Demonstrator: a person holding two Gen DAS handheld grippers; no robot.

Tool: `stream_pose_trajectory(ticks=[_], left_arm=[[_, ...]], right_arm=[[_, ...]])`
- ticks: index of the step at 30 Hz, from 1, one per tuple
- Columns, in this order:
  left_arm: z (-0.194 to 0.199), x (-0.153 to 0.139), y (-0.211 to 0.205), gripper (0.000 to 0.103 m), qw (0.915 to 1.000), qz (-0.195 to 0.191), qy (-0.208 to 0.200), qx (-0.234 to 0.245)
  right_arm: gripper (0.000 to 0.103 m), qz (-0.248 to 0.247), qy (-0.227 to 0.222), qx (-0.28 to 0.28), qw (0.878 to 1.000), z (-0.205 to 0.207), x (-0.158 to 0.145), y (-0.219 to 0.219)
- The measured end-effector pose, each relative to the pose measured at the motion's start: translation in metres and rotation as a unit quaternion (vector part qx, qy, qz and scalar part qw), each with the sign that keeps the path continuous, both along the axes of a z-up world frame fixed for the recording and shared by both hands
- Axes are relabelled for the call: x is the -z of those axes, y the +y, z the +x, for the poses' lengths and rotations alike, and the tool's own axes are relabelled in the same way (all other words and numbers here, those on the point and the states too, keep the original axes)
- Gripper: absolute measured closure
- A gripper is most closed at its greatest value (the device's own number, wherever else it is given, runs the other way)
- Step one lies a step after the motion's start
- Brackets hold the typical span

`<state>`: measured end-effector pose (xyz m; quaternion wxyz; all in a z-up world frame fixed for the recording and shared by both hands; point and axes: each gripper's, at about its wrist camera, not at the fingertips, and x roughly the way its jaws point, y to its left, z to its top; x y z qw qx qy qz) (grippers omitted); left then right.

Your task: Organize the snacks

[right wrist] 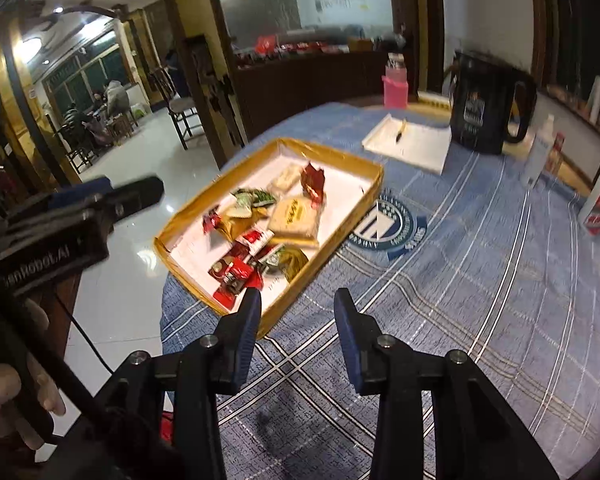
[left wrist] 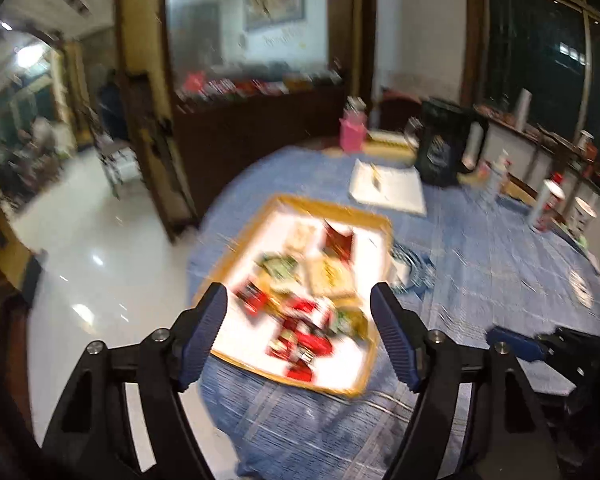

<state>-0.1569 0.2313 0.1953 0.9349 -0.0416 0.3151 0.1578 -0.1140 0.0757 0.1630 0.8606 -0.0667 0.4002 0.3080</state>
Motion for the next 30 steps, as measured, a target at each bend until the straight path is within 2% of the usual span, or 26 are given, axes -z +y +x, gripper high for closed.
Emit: stream_pose_trajectory(ticks=[3, 5, 8, 9, 12, 14, 16, 19, 23, 30], left_arm=[[-0.024, -0.023, -0.012, 0.02, 0.9942, 0.077, -0.058, -0.049], [-0.042, -0.041, -0.023, 0.015, 0.9844, 0.124, -0.101, -0.073], [-0.059, -0.055, -0.034, 0.013, 0.9736, 0.158, -0.136, -0.094], [-0.061, -0.055, -0.034, 0.013, 0.9733, 0.158, -0.135, -0.096], [-0.057, -0.049, -0.031, 0.013, 0.9807, 0.138, -0.107, -0.089], [-0.05, -0.041, -0.026, 0.013, 0.9882, 0.107, -0.08, -0.075], [-0.047, -0.037, -0.026, 0.013, 0.991, 0.092, -0.066, -0.072], [-0.044, -0.028, -0.028, 0.013, 0.993, 0.079, -0.053, -0.071], [-0.031, -0.005, -0.024, 0.013, 0.9968, 0.045, -0.005, -0.065], [-0.02, 0.035, -0.022, 0.013, 0.9938, 0.038, 0.073, -0.074]], right_arm=[[0.065, 0.009, -0.013, -0.011, 1.0, -0.008, -0.007, 0.0], [0.065, 0.014, -0.018, -0.016, 1.0, -0.012, -0.01, 0.001], [0.065, 0.021, -0.026, -0.023, 0.999, -0.017, -0.015, 0.001], [0.064, 0.025, -0.028, -0.026, 0.999, -0.018, -0.017, 0.001], [0.064, 0.029, -0.035, -0.033, 0.998, -0.023, -0.02, 0.001], [0.063, 0.029, -0.04, -0.035, 0.998, -0.027, -0.021, 0.0], [0.06, 0.028, -0.043, -0.035, 0.998, -0.029, -0.02, -0.001], [0.055, 0.022, -0.041, -0.03, 0.998, -0.03, -0.014, -0.002], [0.054, 0.004, -0.025, -0.025, 0.999, -0.028, -0.002, -0.002], [0.05, -0.029, -0.006, -0.025, 0.999, -0.028, 0.018, 0.005]])
